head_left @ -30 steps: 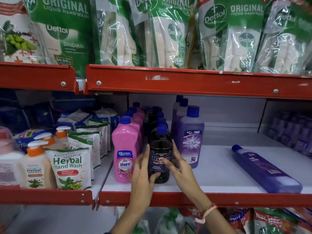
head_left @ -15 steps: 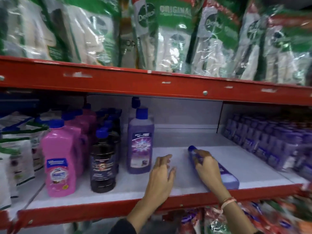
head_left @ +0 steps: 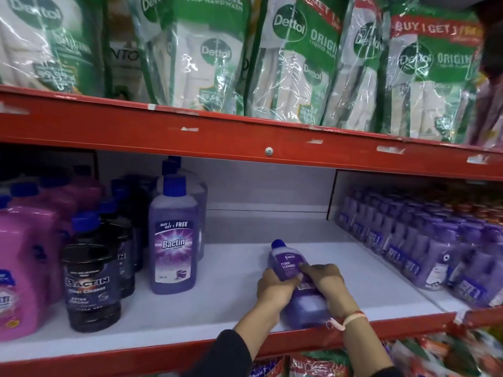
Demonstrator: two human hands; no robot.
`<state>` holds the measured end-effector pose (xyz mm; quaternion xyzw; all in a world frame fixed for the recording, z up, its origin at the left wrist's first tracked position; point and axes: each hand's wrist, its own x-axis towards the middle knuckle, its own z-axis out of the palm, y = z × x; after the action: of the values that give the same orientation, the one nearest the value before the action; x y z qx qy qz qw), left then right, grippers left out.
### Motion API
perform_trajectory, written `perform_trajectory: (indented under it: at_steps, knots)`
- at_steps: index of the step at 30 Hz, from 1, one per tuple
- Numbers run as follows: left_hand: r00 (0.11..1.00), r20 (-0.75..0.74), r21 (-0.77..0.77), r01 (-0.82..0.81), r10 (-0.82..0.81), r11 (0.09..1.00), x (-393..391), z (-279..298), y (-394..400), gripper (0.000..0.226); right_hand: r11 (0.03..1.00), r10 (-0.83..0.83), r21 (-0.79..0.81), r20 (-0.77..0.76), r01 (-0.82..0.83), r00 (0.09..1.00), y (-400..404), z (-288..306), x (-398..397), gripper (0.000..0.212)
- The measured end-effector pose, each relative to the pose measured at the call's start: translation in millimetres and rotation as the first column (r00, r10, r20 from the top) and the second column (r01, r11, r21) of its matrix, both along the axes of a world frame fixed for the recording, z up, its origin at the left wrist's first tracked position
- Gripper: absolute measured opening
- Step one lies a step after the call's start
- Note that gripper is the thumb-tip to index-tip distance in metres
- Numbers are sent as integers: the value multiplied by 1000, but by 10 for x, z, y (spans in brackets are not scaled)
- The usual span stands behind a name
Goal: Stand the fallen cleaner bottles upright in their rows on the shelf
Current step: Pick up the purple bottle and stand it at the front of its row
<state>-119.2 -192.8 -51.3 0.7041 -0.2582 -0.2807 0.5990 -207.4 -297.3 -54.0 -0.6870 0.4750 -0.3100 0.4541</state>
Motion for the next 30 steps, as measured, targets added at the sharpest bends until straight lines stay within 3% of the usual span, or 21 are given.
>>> perform_trajectory:
  at_steps: [4, 9, 12, 21, 26, 28, 30]
  knots:
    - [997, -69, -191, -36, 24, 981, -14, 81, 117, 36, 998, -61, 36, 214, 55, 975, 323, 208, 14, 61]
    - [998, 25, -440, -41, 58, 897, 131, 322, 628, 70, 999, 40, -16, 503, -37, 863, 940, 545, 82, 53]
    - [985, 115, -523, -48, 126, 851, 304, 380, 1066, 77, 985, 157, -42, 599, -165, 786, 1348, 645, 233, 53]
    - [878, 303, -624, -111, 370, 774, 908, 272, 1958, 86, 917, 335, -94, 708, -386, 622, 2048, 496, 900, 61]
    - [813, 426, -544, -121, 398, 830, 988, 146, 1913, 87, 925, 334, -131, 730, -358, 596, 2025, 408, 934, 53]
    - [791, 459, -531, -122, 405, 839, 955, 149, 1932, 77, 939, 327, -172, 714, -298, 619, 2037, 391, 910, 47]
    - [796, 440, -521, -151, 416, 840, 1115, 62, 2108, 54, 952, 308, -204, 641, -230, 703, 2251, 301, 1113, 46]
